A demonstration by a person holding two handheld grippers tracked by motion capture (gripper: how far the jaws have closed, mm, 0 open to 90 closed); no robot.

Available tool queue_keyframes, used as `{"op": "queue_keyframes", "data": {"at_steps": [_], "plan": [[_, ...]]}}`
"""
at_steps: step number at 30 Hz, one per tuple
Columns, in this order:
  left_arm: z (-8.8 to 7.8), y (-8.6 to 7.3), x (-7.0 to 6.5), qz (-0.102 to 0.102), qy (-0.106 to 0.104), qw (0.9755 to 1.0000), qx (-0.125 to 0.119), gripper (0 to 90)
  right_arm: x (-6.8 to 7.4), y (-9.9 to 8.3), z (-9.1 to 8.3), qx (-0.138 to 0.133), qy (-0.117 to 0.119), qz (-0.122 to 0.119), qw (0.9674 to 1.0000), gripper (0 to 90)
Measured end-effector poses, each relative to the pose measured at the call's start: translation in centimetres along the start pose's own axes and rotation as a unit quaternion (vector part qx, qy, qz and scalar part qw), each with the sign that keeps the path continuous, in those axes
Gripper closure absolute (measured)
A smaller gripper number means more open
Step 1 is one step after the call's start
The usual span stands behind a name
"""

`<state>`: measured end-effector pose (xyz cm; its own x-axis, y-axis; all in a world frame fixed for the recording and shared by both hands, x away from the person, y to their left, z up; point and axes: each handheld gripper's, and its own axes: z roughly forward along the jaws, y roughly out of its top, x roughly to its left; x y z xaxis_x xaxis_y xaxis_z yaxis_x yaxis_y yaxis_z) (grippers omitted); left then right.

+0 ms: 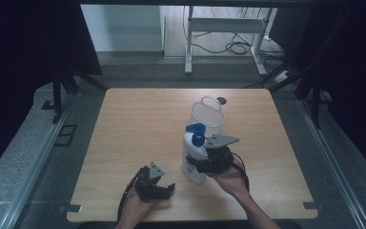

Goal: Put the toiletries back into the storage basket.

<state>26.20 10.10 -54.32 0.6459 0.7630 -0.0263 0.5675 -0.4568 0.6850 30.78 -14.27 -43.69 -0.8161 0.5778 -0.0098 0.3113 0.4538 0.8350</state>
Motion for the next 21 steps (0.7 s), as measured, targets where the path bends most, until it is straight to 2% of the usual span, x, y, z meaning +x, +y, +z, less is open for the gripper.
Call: {"op": "queue_keyframes", "data": {"at_steps": [10, 21], "plan": [[0.0, 0.0, 0.0, 0.001, 0.000, 1.0000, 0.000, 11.8, -0.4, 0.4, 0.0, 0.012, 0.013, -0.009, 0.9998, 36.6], [0.0, 0.0, 0.0, 0.000, 0.001, 1.0000, 0.000, 11.8, -1.3, 1.7, -0.8, 0.003, 0.029, -0.012, 0.9995, 36.7]]}}
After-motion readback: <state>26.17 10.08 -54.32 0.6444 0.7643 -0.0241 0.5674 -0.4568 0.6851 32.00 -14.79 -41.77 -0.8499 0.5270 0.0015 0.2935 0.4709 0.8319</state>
